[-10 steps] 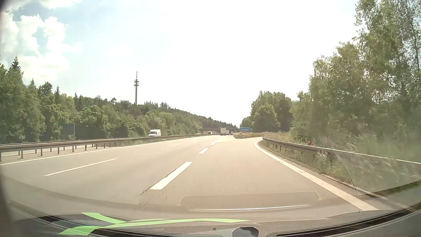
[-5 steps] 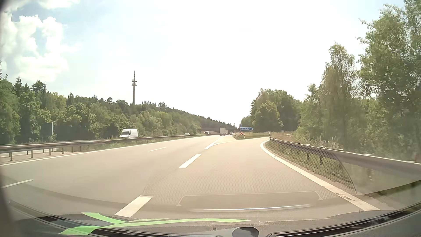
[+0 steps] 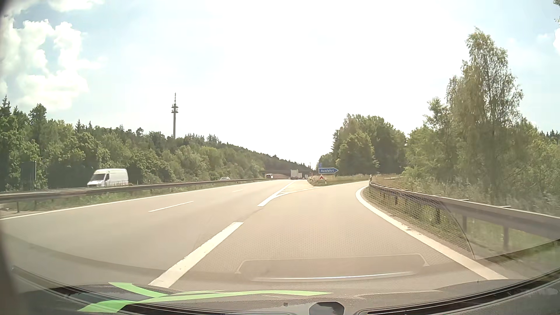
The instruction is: Follow the waypoints while adhering to traffic rules and regulations
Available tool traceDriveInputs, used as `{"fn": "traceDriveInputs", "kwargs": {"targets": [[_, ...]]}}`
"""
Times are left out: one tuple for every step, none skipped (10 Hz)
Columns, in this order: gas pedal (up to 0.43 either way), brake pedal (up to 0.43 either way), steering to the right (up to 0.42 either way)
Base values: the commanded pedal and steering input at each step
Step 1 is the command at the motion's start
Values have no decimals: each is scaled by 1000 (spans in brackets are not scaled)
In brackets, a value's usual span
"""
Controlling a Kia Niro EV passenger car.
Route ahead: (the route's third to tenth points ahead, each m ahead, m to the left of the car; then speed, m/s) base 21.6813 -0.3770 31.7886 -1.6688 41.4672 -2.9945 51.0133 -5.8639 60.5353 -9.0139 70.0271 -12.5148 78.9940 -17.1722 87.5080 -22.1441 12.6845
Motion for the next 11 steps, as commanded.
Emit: {"fn": "traceDriveInputs", "kwargs": {"targets": [[0,0,11],[0,0,12],[0,0,13],[0,0,15],[0,0,18],[130,0,21],[260,0,25],[311,0,27],[311,0,26],[339,0,26],[350,0,26]]}}
